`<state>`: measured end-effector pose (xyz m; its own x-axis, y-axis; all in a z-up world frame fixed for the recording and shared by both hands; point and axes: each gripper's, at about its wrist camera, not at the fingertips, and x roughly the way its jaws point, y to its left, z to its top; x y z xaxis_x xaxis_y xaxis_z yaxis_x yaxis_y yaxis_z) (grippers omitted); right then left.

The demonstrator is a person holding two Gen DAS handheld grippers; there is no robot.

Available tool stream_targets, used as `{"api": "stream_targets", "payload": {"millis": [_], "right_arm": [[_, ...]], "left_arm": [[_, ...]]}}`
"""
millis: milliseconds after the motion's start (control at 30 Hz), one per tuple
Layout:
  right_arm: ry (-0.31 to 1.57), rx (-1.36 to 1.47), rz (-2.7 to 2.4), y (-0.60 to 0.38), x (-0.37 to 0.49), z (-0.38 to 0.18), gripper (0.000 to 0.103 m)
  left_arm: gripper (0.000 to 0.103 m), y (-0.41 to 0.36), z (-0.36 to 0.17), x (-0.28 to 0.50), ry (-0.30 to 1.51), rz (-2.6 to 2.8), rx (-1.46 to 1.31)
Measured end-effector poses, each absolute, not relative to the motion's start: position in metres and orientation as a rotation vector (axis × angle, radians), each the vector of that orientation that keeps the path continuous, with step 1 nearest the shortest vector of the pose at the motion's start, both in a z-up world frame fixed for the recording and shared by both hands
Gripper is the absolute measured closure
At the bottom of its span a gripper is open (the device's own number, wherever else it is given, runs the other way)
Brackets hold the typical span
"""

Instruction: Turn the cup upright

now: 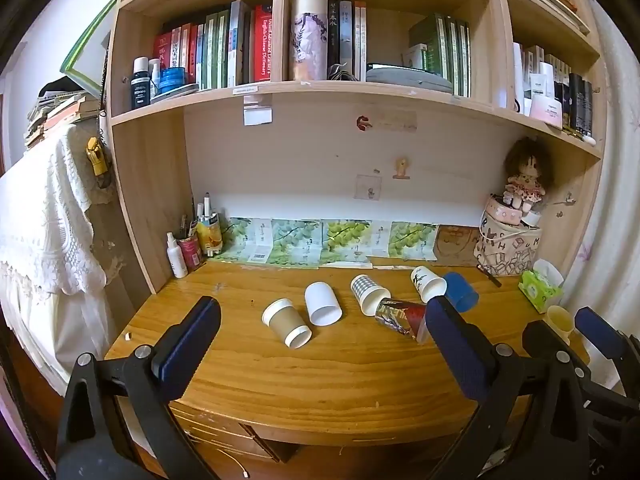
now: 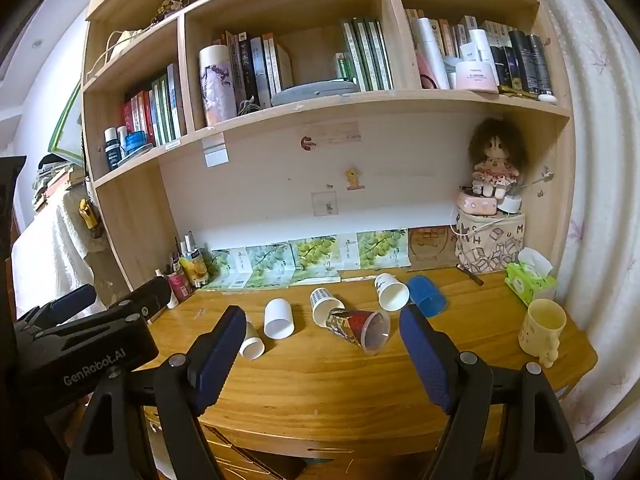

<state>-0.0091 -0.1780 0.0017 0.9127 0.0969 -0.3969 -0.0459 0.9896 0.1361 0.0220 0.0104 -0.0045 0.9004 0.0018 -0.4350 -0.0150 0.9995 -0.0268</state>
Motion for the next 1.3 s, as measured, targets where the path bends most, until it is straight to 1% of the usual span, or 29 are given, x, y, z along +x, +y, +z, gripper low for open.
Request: {"api": "stream_targets", "payload": {"millis": [467, 1300], "right_arm": [[0.414, 0.106, 0.049, -0.156, -0.002, 0.0, 0.023], [0.507, 0.116, 0.022, -0.115, 0.006, -0.018, 0.023]], "left_arm": [[0.001, 0.037, -0.007, 0.038, 0.466, -0.043, -0.051], [0.001, 0.071, -0.027, 0.066, 0.601, -0.08, -0.095]]}}
